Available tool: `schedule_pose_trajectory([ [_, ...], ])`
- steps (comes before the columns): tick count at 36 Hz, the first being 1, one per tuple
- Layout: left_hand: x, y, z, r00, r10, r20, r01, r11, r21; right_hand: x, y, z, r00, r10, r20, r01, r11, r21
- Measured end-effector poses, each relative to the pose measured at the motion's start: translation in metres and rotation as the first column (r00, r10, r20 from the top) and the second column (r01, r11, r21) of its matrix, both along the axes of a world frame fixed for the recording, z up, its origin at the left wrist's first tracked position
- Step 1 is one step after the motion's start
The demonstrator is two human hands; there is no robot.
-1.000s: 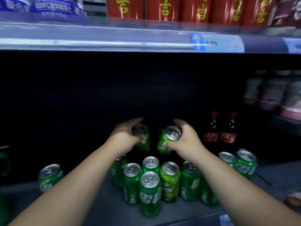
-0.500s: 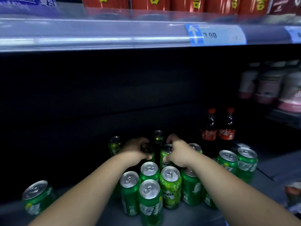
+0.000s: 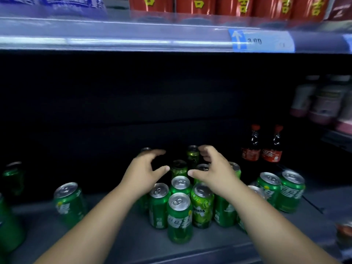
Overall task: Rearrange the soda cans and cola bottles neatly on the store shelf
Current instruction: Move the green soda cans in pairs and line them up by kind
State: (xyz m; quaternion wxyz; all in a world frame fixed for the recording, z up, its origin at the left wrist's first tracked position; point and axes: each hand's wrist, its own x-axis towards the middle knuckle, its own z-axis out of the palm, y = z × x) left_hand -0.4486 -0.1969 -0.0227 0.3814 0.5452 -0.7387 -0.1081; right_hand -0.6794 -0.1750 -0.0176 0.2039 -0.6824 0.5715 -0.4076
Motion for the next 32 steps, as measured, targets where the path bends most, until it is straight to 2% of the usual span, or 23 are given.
schedule_pose_trajectory([
  [3,0.018,0.028,-0.016,0.990,0.051,-0.134,-0.060,0.996,-0.068,0.017,0.022,-0.003,0.991,0.068,0.117,-0.062,0.997,-0.054],
  [6,0.041,0.052,-0.040,0.979,0.103,-0.174,-0.119,0.989,-0.085,0.041,0.043,-0.006,0.969,0.146,0.197,-0.132,0.988,-0.084],
  [9,0.067,0.072,-0.062,0.962,0.191,-0.196,-0.202,0.979,-0.037,0.069,0.062,-0.018,0.959,0.174,0.223,-0.152,0.982,-0.115],
  [12,0.095,0.087,-0.082,0.912,0.292,-0.288,-0.299,0.954,0.021,0.098,0.076,-0.038,0.940,0.196,0.280,-0.162,0.977,-0.141],
  [17,0.138,0.097,-0.104,0.795,0.425,-0.432,-0.423,0.900,0.108,0.133,0.092,-0.072,0.927,0.222,0.301,-0.229,0.973,-0.013],
  [21,0.170,0.094,-0.116,0.723,0.468,-0.509,-0.451,0.877,0.165,0.156,0.094,-0.091,0.930,0.170,0.326,-0.212,0.972,0.100],
  [27,0.198,0.082,-0.111,0.743,0.511,-0.432,-0.482,0.857,0.184,0.189,0.088,-0.097,0.926,0.057,0.373,-0.117,0.983,0.142],
  [32,0.210,0.064,-0.107,0.804,0.424,-0.417,-0.365,0.905,0.216,0.210,0.085,-0.091,0.921,-0.028,0.389,-0.037,0.987,0.158],
])
